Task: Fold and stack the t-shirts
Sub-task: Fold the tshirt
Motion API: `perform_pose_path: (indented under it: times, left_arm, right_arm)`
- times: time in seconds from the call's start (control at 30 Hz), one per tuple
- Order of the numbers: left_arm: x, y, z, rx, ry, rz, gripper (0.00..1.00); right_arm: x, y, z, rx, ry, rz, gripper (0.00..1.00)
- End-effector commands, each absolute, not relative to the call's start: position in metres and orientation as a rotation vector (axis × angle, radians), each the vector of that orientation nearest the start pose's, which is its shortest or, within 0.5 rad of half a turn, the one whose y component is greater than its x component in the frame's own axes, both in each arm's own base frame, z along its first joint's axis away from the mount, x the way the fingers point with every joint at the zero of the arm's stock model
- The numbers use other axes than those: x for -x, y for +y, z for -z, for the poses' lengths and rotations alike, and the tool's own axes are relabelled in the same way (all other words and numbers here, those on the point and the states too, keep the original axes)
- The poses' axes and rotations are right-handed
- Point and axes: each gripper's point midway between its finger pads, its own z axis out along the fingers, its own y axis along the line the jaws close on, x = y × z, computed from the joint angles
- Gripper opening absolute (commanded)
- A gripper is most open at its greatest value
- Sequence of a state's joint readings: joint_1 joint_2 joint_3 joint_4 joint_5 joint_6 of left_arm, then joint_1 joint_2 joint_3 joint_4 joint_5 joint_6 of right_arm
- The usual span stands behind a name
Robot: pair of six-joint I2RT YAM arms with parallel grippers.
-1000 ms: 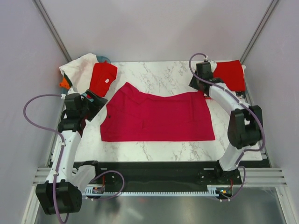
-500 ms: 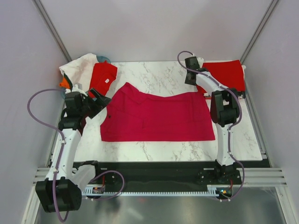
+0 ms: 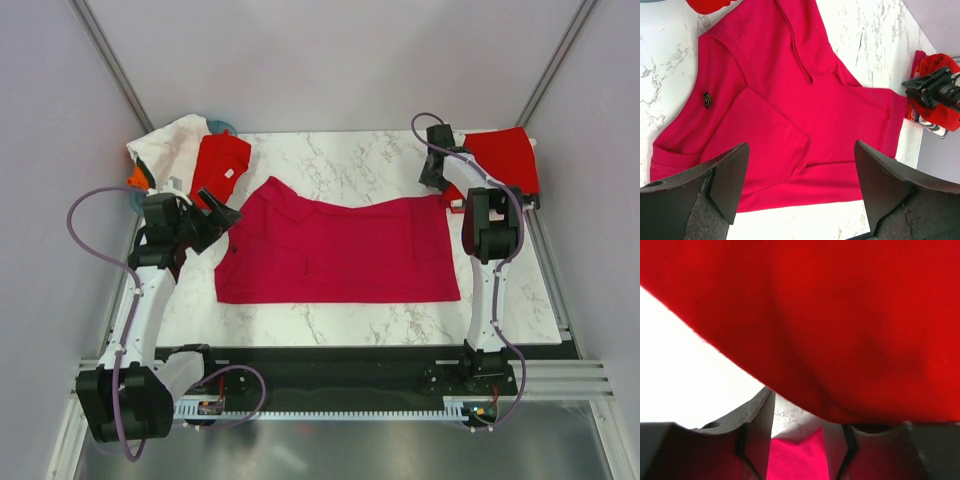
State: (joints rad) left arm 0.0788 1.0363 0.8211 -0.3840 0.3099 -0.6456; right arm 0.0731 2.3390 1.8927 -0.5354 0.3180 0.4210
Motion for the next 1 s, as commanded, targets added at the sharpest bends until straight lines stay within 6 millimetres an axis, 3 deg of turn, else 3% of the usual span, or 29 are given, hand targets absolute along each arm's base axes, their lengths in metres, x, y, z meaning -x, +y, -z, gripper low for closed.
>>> perform_pose_path:
  times: [0.0, 0.2, 0.47, 0.67, 0.7, 0.87, 0.9, 0.97]
  left_arm:
    - [-0.328, -0.055, -0.212, 0.524, 2.064, 0.671, 0.92]
    - [-0.333, -0.055, -0.209, 0.542, 2.080, 0.681, 0.92]
    - [-0.342, -0.054, -0.209, 0.560, 2.089, 0.676, 0.92]
    - [-0.356, -0.052, -0.182, 0.668, 2.145, 0.676, 0.91]
    - [-0.357, -0.054, -0.174, 0.679, 2.154, 0.677, 0.91]
    - [-0.377, -0.056, -0.171, 0.693, 2.118, 0.641, 0.88]
    - [-0.381, -0.055, -0.167, 0.703, 2.124, 0.621, 0.87]
    - [-0.394, -0.049, -0.164, 0.745, 2.081, 0.581, 0.87]
  right_arm:
    - [-0.560, 0.003, -0.034, -0.529, 2.434, 0.165, 0.50]
    - [-0.555, 0.016, -0.053, -0.468, 2.420, 0.150, 0.53]
    - [-0.542, 0.008, -0.062, -0.448, 2.407, 0.268, 0.54]
    - [-0.542, 0.045, -0.069, -0.377, 2.378, 0.204, 0.55]
    - [-0.543, 0.058, -0.078, -0.353, 2.365, 0.144, 0.55]
    - [-0.545, 0.081, -0.104, -0.327, 2.291, 0.016, 0.55]
    - [-0.544, 0.087, -0.119, -0.323, 2.261, -0.010, 0.54]
    - [-0.541, 0.095, -0.124, -0.311, 2.231, -0.050, 0.54]
